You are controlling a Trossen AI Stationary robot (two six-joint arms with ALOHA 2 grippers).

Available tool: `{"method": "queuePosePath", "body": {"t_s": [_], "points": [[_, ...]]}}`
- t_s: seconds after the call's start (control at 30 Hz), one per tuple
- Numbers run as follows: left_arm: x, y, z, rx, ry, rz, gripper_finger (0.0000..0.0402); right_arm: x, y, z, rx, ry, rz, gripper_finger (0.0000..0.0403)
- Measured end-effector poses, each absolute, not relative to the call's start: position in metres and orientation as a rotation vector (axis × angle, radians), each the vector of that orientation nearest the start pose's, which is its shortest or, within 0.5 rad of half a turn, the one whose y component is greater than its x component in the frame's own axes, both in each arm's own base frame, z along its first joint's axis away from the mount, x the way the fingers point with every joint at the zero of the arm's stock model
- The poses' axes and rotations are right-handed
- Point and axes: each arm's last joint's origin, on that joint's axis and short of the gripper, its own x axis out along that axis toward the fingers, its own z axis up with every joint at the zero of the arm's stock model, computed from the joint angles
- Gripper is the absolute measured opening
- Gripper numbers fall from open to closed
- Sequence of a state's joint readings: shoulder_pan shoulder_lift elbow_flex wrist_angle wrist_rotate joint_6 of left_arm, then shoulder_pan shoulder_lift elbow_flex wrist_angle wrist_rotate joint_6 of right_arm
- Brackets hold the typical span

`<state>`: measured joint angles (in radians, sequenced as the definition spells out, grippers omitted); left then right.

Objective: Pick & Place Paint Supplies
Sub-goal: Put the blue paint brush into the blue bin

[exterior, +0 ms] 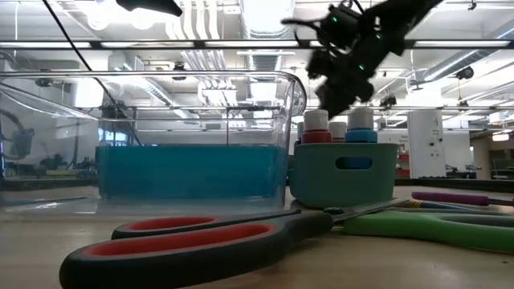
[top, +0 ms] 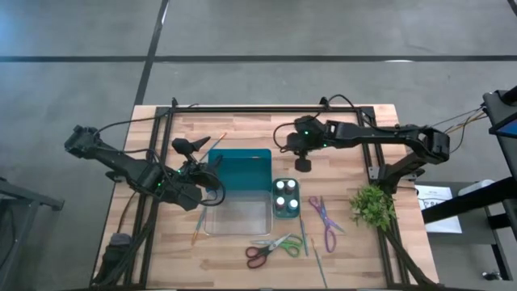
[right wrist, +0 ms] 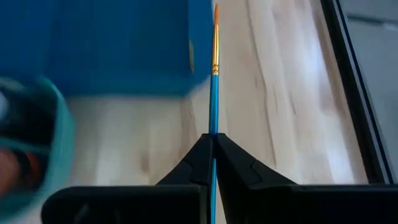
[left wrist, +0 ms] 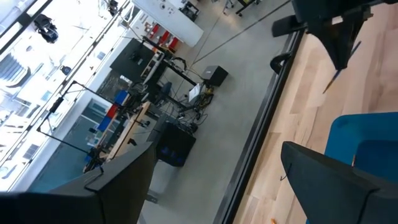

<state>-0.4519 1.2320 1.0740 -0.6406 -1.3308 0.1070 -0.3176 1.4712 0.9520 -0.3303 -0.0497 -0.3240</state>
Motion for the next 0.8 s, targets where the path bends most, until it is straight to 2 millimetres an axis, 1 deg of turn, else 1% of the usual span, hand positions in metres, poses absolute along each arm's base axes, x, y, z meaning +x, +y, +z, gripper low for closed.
{"method": "queuePosePath", "body": {"t_s": [0.17,0.3,0.4,0.6,0.7,0.8], "points": [[0.224,-0.078,0.320,0.739,0.565,0.807,0.0353,0.319,-0.086,0.239,-0.185,0.804,-0.033,0.0008],[0.224,-0.077,0.319,0.744,0.572,0.806,0.0354,0.348,-0.080,0.243,-0.174,0.747,0.078,0.0008],[0.223,-0.077,0.319,0.747,0.575,0.805,0.0354,0.369,-0.074,0.240,-0.183,0.743,0.114,0.0008],[0.221,-0.076,0.316,0.747,0.589,0.808,0.0354,0.411,-0.073,0.227,-0.174,0.710,0.167,0.0008],[0.220,-0.076,0.315,0.744,0.588,0.810,0.0354,0.426,-0.075,0.219,-0.172,0.719,0.172,0.0008],[0.220,-0.076,0.315,0.742,0.587,0.809,0.0354,0.433,-0.076,0.214,-0.168,0.740,0.176,0.0008]]}}
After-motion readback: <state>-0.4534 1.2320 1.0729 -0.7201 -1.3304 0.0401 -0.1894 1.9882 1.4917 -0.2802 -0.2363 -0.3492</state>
